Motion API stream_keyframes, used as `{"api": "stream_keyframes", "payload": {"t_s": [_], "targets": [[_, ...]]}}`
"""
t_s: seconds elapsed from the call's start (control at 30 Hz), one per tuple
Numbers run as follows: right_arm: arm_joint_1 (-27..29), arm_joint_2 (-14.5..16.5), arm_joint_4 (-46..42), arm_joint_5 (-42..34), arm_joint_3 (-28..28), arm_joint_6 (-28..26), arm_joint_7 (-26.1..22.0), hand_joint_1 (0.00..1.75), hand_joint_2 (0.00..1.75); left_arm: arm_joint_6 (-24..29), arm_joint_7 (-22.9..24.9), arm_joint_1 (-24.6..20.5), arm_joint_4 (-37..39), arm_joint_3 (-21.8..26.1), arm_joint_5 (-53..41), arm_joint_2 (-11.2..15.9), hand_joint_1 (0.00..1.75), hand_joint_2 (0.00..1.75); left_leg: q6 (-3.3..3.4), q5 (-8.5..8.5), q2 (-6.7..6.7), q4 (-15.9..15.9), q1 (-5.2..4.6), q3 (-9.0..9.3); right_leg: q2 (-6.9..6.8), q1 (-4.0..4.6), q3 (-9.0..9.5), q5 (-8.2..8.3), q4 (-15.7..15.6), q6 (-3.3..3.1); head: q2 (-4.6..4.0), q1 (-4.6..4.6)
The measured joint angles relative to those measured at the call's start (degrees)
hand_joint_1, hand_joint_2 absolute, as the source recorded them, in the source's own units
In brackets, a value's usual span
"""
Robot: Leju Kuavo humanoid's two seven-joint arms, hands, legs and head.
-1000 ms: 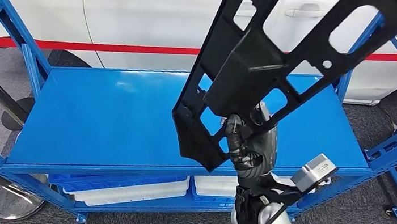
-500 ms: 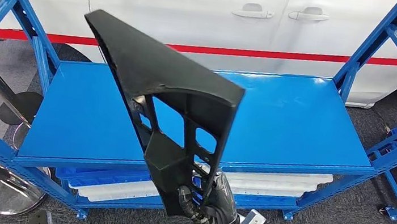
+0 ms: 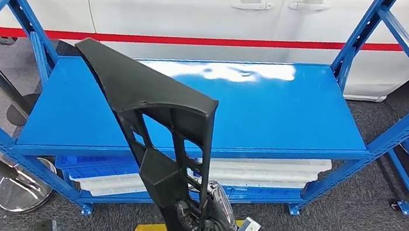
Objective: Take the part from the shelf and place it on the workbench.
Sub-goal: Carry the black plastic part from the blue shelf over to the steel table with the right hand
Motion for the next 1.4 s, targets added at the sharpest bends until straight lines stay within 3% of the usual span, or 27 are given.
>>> {"api": "stream_keyframes", "payload": {"t_s": [0.03,0.07,0.13,0.2,0.27,0.3,0.37,0.43,0.47,0.5,0.53,0.6,0.67,0.7,0.77,0.83,0.93,0.97,1.0,1.03,1.07,1.13,1.2,1.23,1.3,1.33,1.4], "targets": [[0.0,0.0,0.1,0.0,0.0,0.0,0.0,1.75,1.75,0.0,0.0,0.1,-0.1,-0.1,0.0,0.1,0.0,0.0,0.16,1.24,0.0,-1.5,-0.02,1.86,-0.01,0.09,-0.74,0.4,0.2,0.07,0.0,0.0],[0.1,0.0,0.1,0.0,0.0,0.0,0.0,1.75,1.75,0.0,0.0,0.2,-0.2,-0.1,0.0,0.2,0.0,0.0,0.45,2.63,0.0,-4.8,-0.09,4.68,-0.02,0.16,-1.39,0.76,0.5,0.17,0.0,-0.01],[0.1,0.0,0.2,0.0,0.0,0.0,0.0,1.75,1.75,0.0,0.0,0.1,-0.6,-0.4,0.0,0.3,0.0,0.0,1.17,3.48,0.01,-13.0,-0.4,10.61,-0.03,0.34,-2.31,1.39,1.0,0.61,0.0,0.01],[0.1,0.0,0.2,0.0,0.0,0.0,-0.1,1.75,1.75,0.0,0.1,0.1,-0.9,-0.6,-0.1,0.4,0.0,0.0,1.78,3.08,-0.02,-17.0,-0.77,12.91,-0.11,0.35,-2.6,2.13,1.1,1.29,0.0,0.01],[0.1,0.0,0.2,0.1,0.0,0.0,-0.1,1.75,1.75,0.0,0.2,0.2,-1.0,-0.8,-0.1,0.4,0.0,0.0,2.48,3.91,0.06,-17.6,-0.75,12.45,-0.08,0.21,-2.71,2.72,1.0,2.06,0.0,0.01],[0.1,0.0,0.2,0.1,0.0,0.0,-0.2,1.75,1.75,0.1,0.2,0.3,-1.0,-0.8,-0.1,0.4,0.0,0.0,2.96,4.47,0.18,-17.8,-0.64,12.12,0.03,0.13,-3.0,2.07,1.4,2.41,0.0,0.02],[0.1,-0.1,0.3,0.1,0.0,0.0,-0.2,1.75,1.75,0.1,0.4,0.3,-1.1,-0.9,-0.1,0.4,0.0,0.0,3.78,5.82,0.45,-18.2,-0.36,11.07,0.24,-0.07,-4.35,-2.37,5.2,3.0,0.0,0.03],[0.1,-0.1,0.5,0.1,0.0,0.1,-0.1,1.75,1.75,0.1,0.9,0.3,-1.2,-0.9,-0.1,0.4,0.0,0.0,4.05,7.04,0.55,-18.1,-0.4,9.56,0.29,-0.29,-6.15,-7.71,12.1,3.53,0.0,0.02],[0.1,-0.1,0.5,0.1,0.0,0.1,-0.1,1.75,1.75,0.1,1.1,0.3,-1.3,-0.8,-0.2,0.5,0.0,0.0,3.97,7.63,0.59,-18.0,-0.41,8.76,0.28,-0.41,-6.53,-8.78,14.9,3.75,0.0,0.03],[0.2,-0.1,0.5,0.3,0.0,0.1,-0.2,1.75,1.75,0.2,1.3,0.4,-1.4,-0.8,-0.4,0.5,0.0,0.0,3.86,8.16,0.63,-17.8,-0.42,7.94,0.28,-0.51,-6.14,-8.52,16.3,3.9,0.0,0.02],[0.2,-0.1,0.6,0.5,0.0,0.0,-0.2,1.75,1.75,0.4,1.3,0.5,-1.6,-0.8,-0.7,0.5,0.0,0.0,3.7,8.64,0.66,-17.6,-0.41,7.15,0.27,-0.61,-4.7,-7.22,15.5,3.97,0.0,0.02],[0.2,-0.1,0.5,1.2,0.0,-0.3,-0.4,1.75,1.75,1.1,0.8,0.6,-1.9,-0.7,-1.7,0.5,0.0,0.0,3.26,9.37,0.68,-17.1,-0.41,5.81,0.28,-0.76,0.82,-4.79,8.6,3.83,0.0,0.01],[0.2,-0.1,0.4,2.1,0.0,-0.8,-0.7,1.75,1.75,2.2,-0.5,0.3,-2.1,-0.5,-2.7,0.4,0.0,0.0,2.64,10.0,0.62,-16.6,-0.51,5.01,0.41,-0.56,5.41,-4.76,1.7,3.27,0.0,0.01],[0.1,0.0,0.4,2.4,0.0,-1.0,-0.9,1.75,1.75,2.7,-1.2,0.0,-2.2,-0.4,-3.1,0.4,0.0,0.0,2.28,10.36,0.59,-16.5,-0.55,4.82,0.47,-0.37,6.2,-5.17,0.1,2.9,0.0,-0.01],[-0.1,0.0,0.3,3.1,0.0,-1.6,-1.1,1.75,1.75,3.7,-2.8,-0.6,-2.2,-0.2,-3.9,0.4,0.0,0.0,1.53,11.09,0.54,-16.5,-0.52,4.53,0.44,-0.24,5.75,-4.57,-0.2,1.98,0.0,0.01],[-0.5,0.0,0.1,3.7,0.0,-2.3,-1.1,1.75,1.75,4.7,-4.8,-1.4,-1.9,0.0,-4.5,0.4,0.0,0.0,0.94,9.22,0.43,-15.1,-0.37,3.44,0.22,-0.39,4.58,-3.31,-0.4,0.9,0.0,0.0],[-1.1,0.0,-0.3,4.3,0.0,-3.9,-1.2,1.75,1.75,5.7,-7.9,-3.1,-0.9,0.3,-5.0,0.4,0.0,0.0,0.32,1.14,0.38,-6.1,-0.23,0.79,-0.1,-0.27,2.1,-1.27,-0.5,0.02,0.0,-0.01],[-1.3,0.0,-0.4,4.4,0.0,-4.5,-1.2,1.75,1.75,5.5,-8.7,-3.4,-0.5,0.5,-5.2,0.6,0.0,0.0,0.19,-0.33,0.38,-2.8,-0.23,0.38,-0.17,-0.14,1.27,-0.66,-0.4,-0.02,0.0,-0.02],[-1.3,0.0,-0.5,4.5,0.0,-5.1,-1.4,1.75,1.75,4.4,-9.8,-3.6,0.2,0.7,-6.0,1.0,0.0,0.0,0.14,-0.45,0.38,-0.9,-0.23,0.59,-0.23,-0.04,0.45,-0.09,-0.3,-0.03,0.0,-0.01],[-1.3,-0.1,-0.7,4.4,-0.2,-5.5,-1.6,1.75,1.75,2.4,-11.2,-3.8,1.7,0.8,-7.5,2.0,0.0,0.0,0.19,0.69,0.38,-0.8,-0.23,1.71,-0.24,0.04,-0.36,0.44,-0.2,0.01,0.0,-0.02],[-1.3,-0.2,-1.0,4.1,-0.3,-5.5,-2.0,1.75,1.75,-0.8,-13.2,-4.2,4.1,0.8,-9.7,3.5,0.0,0.0,0.32,2.39,0.38,-2.8,-0.24,3.81,-0.17,0.09,-1.16,0.94,0.0,0.09,0.0,-0.02],[-1.3,-0.6,-1.9,3.5,-0.9,-5.0,-2.4,1.75,1.75,-6.8,-17.8,-5.8,10.5,0.6,-13.9,7.4,0.0,0.0,0.87,4.12,0.32,-10.7,-0.39,9.75,-0.02,0.24,-2.51,1.77,0.7,0.4,0.0,-0.02],[-1.4,-0.9,-3.0,3.1,-1.3,-4.5,-2.3,1.75,1.75,-9.4,-20.7,-8.1,16.2,0.6,-15.7,10.7,0.0,0.0,1.44,3.29,0.21,-16.7,-0.73,13.46,-0.06,0.28,-3.22,2.6,1.1,0.99,0.0,-0.01],[-1.5,-1.0,-3.5,2.9,-1.4,-4.3,-2.1,1.75,1.75,-9.8,-21.2,-9.2,18.4,0.6,-16.3,11.8,0.0,0.0,1.69,2.98,0.18,-17.9,-0.92,13.88,-0.13,0.25,-3.35,3.06,1.0,1.34,0.0,-0.01],[-1.5,-1.2,-4.4,2.8,-1.4,-4.1,-1.8,1.75,1.75,-10.1,-21.3,-11.1,22.0,0.6,-17.0,13.6,0.0,0.0,2.37,3.93,0.28,-18.3,-0.84,13.23,-0.12,0.14,-3.58,3.45,1.0,2.07,0.0,0.01],[-1.6,-1.4,-4.7,2.8,-1.4,-4.1,-1.7,1.75,1.75,-10.2,-21.0,-11.8,23.3,0.6,-17.2,14.2,0.0,0.0,2.85,4.62,0.41,-18.5,-0.71,12.79,0.0,0.1,-3.95,2.37,1.7,2.39,0.0,0.01],[-1.7,-1.8,-5.2,2.6,-1.5,-4.0,-1.4,1.75,1.75,-10.1,-20.2,-13.1,25.4,0.6,-17.5,15.0,0.0,0.0,3.56,6.06,0.69,-18.7,-0.53,11.45,0.22,-0.12,-5.49,-2.76,6.3,2.97,0.0,0.01]]}}
